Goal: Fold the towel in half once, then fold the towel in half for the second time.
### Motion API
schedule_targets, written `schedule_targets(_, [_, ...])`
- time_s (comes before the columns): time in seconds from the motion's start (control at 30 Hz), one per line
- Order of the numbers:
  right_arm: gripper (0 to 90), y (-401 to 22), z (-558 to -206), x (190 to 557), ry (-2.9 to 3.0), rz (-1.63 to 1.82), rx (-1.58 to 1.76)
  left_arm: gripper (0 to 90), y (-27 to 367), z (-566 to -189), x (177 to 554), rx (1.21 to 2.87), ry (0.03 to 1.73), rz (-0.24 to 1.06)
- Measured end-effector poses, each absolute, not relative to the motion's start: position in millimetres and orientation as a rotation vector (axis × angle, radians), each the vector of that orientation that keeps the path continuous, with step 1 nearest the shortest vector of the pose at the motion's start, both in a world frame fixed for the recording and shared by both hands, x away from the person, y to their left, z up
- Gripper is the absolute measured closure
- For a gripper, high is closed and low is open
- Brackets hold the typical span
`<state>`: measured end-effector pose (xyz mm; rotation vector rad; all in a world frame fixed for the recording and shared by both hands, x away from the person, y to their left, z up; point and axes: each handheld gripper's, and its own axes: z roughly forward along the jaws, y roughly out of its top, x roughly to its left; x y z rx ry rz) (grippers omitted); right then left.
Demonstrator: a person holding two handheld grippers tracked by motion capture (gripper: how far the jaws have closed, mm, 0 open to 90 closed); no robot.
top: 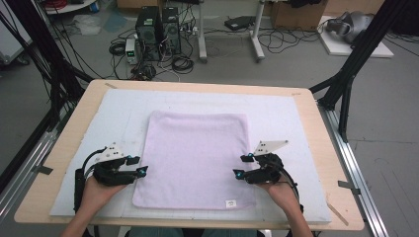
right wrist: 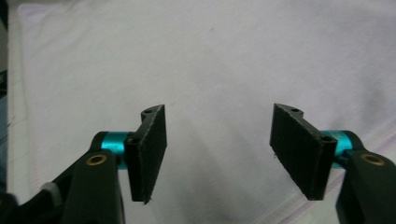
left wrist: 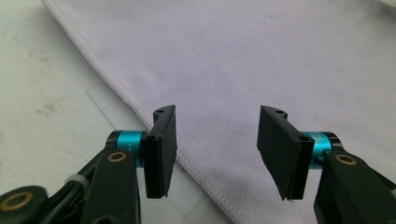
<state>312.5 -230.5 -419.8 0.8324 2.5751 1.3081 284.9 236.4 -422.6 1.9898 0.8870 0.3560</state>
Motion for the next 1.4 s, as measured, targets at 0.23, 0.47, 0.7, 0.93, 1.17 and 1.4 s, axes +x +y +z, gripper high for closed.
schedule_targets(0.23, [26.8,-235.5,-415.5,334.8,2.511,1.324,0.936,40.2,230.5,-412.5,301.4,1.984,0.883,0.397])
schedule_targets(0.47, [25.6,-230.7,-400.9,344.9,2.532,1.282,0.884,39.4,225.9,-397.5,314.6,1.996,0.855,0.429])
schedule_targets(0.7, [25.4,-227.6,-392.9,347.7,2.553,1.268,0.856,39.5,225.6,-392.7,322.6,1.992,0.854,0.427])
schedule_targets(0.93, [25.4,-224.9,-392.7,350.6,2.562,1.262,0.848,39.5,225.5,-391.8,323.3,1.990,0.848,0.425])
schedule_targets(1.17, [25.3,-228.2,-391.4,354.0,2.557,1.247,0.850,40.4,227.8,-391.7,328.3,1.973,0.866,0.422])
schedule_targets(1.4, [25.4,-233.8,-380.5,376.4,2.531,1.244,0.889,42.5,232.9,-387.8,353.5,1.999,0.912,0.426])
